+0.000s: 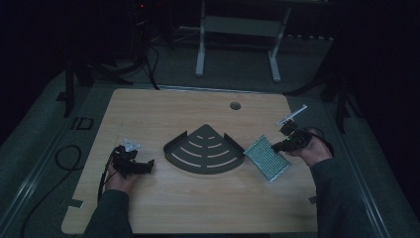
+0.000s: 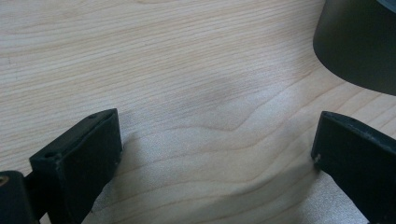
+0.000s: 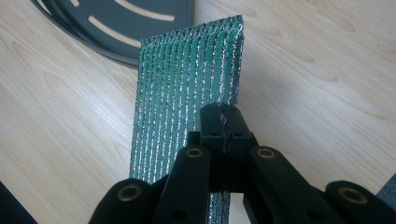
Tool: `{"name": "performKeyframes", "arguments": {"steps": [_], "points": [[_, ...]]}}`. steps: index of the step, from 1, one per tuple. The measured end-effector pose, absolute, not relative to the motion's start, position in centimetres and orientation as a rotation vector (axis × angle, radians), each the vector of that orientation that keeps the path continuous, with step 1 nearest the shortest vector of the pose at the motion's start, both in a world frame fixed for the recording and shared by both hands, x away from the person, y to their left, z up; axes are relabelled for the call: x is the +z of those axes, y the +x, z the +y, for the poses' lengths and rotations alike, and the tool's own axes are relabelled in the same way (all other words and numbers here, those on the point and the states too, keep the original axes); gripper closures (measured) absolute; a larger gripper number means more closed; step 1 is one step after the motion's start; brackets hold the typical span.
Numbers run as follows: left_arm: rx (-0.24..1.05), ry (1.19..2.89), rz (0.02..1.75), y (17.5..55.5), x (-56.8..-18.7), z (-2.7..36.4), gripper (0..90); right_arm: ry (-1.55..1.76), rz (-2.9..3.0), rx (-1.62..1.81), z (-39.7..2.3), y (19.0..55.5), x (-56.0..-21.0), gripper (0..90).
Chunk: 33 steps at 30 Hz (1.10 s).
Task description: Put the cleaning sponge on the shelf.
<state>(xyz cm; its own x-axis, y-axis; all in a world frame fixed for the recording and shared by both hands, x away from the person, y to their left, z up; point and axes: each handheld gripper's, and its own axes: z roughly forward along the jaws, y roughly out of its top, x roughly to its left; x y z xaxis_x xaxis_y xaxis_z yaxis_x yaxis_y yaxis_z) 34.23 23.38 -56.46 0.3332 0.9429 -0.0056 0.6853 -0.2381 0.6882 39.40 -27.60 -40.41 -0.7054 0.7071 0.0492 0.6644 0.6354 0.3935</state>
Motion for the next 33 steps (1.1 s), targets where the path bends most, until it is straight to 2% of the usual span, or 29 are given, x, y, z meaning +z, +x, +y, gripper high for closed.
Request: {"name": "performKeyframes", "arguments": {"steps": [33], "points": [[0.561,2.004,1.424,34.2,-56.5,23.4,2.0,1.1,2.739,0.646,-24.9,41.1,-38.6,89.5]]}}
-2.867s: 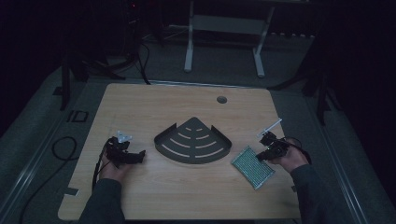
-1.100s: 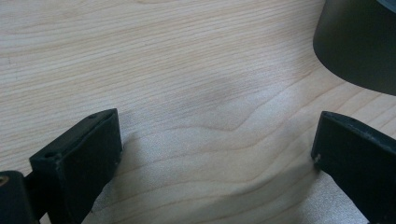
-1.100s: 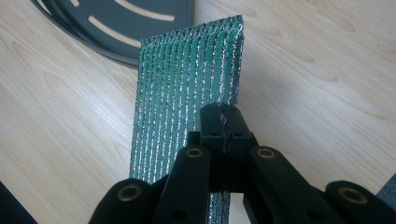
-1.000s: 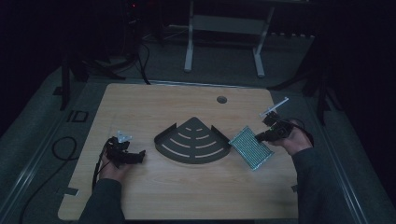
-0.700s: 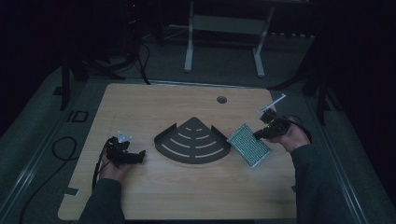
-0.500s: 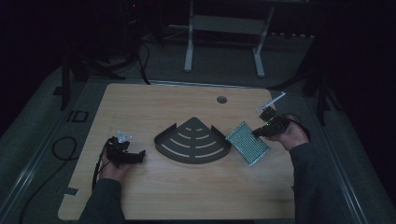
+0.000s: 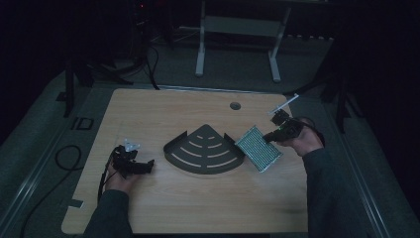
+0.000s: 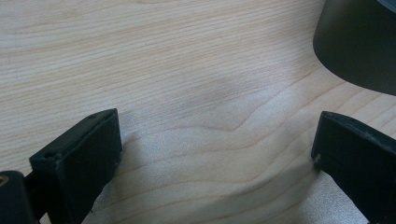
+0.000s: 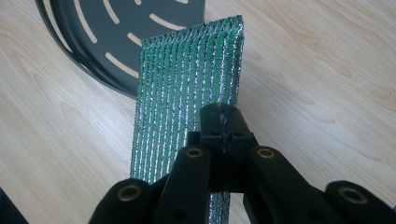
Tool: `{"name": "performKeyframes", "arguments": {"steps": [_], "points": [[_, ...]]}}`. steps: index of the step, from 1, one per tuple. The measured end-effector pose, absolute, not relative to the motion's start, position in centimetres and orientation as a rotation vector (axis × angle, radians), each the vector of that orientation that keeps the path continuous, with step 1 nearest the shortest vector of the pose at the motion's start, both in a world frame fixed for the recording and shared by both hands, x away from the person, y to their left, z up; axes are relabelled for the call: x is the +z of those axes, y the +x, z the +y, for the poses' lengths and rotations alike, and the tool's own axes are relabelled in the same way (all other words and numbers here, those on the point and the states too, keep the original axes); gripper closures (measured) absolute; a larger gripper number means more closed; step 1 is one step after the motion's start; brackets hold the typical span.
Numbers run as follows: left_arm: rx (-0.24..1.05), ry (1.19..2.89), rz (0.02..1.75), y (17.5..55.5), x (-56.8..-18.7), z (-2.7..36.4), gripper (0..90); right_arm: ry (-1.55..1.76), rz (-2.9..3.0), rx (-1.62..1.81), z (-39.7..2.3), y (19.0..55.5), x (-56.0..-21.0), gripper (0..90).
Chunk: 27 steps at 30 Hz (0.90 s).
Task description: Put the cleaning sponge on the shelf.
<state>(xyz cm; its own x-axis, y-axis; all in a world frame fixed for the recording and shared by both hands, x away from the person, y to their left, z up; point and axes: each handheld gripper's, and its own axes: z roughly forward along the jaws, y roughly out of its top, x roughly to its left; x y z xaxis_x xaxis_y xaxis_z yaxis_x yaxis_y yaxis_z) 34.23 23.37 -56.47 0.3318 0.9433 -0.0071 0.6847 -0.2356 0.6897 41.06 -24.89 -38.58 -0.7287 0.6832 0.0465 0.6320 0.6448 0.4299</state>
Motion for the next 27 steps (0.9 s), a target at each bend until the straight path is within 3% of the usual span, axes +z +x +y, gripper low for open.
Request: {"name": "performKeyframes", "arguments": {"steps": [27], "points": [[0.562,2.004,1.424,34.2,-56.5,23.4,2.0,1.089,2.746,0.655,-23.0,42.4,-37.8,89.5]]}}
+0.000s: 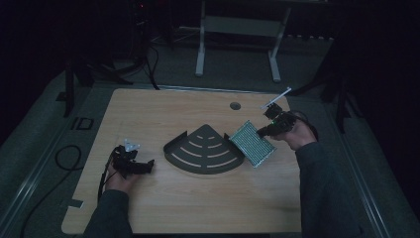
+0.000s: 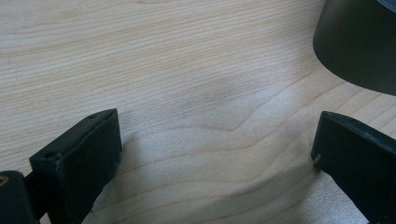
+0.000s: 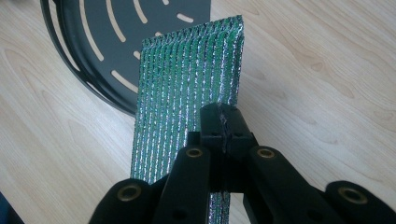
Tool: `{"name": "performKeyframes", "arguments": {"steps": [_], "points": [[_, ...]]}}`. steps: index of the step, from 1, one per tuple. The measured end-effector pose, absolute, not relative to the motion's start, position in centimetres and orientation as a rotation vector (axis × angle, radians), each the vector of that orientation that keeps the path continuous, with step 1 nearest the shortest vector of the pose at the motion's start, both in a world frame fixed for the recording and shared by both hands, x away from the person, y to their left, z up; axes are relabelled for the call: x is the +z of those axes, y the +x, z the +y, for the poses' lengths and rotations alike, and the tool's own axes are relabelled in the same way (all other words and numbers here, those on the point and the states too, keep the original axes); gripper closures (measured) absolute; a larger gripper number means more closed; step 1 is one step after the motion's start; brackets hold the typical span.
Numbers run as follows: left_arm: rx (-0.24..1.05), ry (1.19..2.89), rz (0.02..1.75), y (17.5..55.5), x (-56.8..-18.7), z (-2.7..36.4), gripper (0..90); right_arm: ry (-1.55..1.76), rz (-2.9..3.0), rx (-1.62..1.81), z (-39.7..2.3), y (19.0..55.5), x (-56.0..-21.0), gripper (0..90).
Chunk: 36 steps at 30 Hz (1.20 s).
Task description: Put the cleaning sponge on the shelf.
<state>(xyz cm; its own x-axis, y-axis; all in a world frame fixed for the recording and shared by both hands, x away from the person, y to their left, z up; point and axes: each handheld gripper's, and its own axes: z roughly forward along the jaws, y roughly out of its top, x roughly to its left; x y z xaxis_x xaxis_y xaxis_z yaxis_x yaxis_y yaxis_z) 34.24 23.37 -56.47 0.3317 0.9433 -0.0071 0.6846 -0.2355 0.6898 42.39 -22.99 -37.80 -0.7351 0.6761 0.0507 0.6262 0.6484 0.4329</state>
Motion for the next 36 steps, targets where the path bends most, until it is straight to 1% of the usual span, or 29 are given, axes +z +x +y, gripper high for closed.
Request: {"name": "performKeyframes", "arguments": {"steps": [36], "points": [[0.561,2.004,1.422,34.3,-56.5,23.4,2.0,1.106,2.765,0.646,-20.9,44.4,-37.2,89.5]]}}
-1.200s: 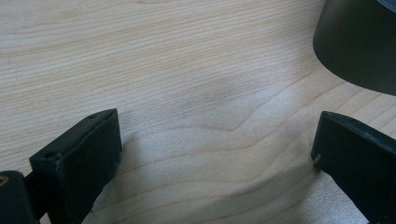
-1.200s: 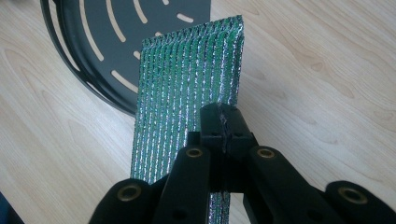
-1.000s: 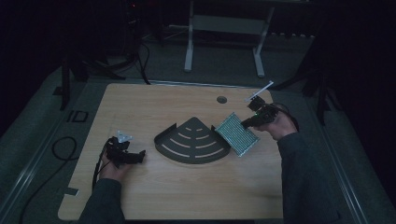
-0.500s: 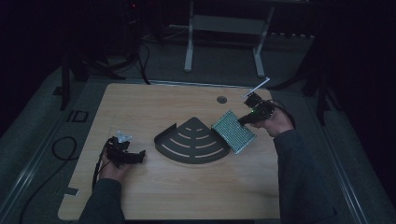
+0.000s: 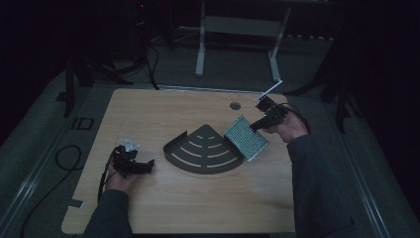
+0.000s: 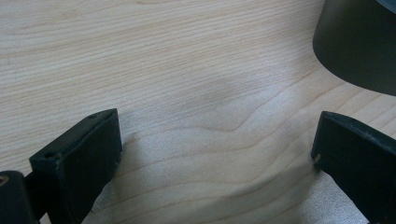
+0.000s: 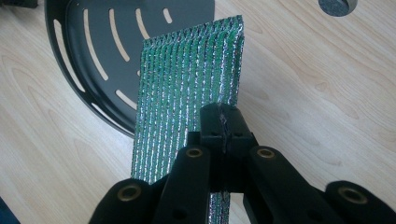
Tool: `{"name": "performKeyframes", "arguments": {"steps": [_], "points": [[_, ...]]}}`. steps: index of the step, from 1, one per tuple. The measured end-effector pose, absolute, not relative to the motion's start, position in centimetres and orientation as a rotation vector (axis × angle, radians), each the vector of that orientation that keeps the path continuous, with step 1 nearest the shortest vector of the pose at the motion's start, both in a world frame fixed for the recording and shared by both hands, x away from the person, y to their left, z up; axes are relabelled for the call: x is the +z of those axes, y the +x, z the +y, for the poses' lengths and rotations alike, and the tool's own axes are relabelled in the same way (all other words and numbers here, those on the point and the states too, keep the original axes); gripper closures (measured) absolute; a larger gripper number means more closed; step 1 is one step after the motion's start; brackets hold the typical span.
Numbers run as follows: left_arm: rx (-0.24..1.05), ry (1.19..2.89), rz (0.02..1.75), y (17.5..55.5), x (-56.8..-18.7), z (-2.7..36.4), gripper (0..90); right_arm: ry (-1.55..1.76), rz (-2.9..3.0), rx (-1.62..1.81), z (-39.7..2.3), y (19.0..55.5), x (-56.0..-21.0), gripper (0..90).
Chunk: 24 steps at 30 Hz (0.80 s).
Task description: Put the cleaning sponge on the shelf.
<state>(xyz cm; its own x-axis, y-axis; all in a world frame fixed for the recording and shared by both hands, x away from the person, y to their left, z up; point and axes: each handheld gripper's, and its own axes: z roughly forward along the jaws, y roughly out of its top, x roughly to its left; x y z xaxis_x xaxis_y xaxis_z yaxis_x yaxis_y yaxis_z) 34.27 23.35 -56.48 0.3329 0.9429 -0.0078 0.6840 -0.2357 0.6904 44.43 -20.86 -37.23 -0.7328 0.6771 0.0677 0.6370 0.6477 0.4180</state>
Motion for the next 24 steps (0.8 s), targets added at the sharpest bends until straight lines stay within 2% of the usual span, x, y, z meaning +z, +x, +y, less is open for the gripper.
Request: {"name": "performKeyframes", "arguments": {"steps": [24], "points": [[0.559,2.004,1.421,34.3,-56.5,23.3,2.0,1.1,2.786,0.64,-18.7,45.9,-37.5,89.5]]}}
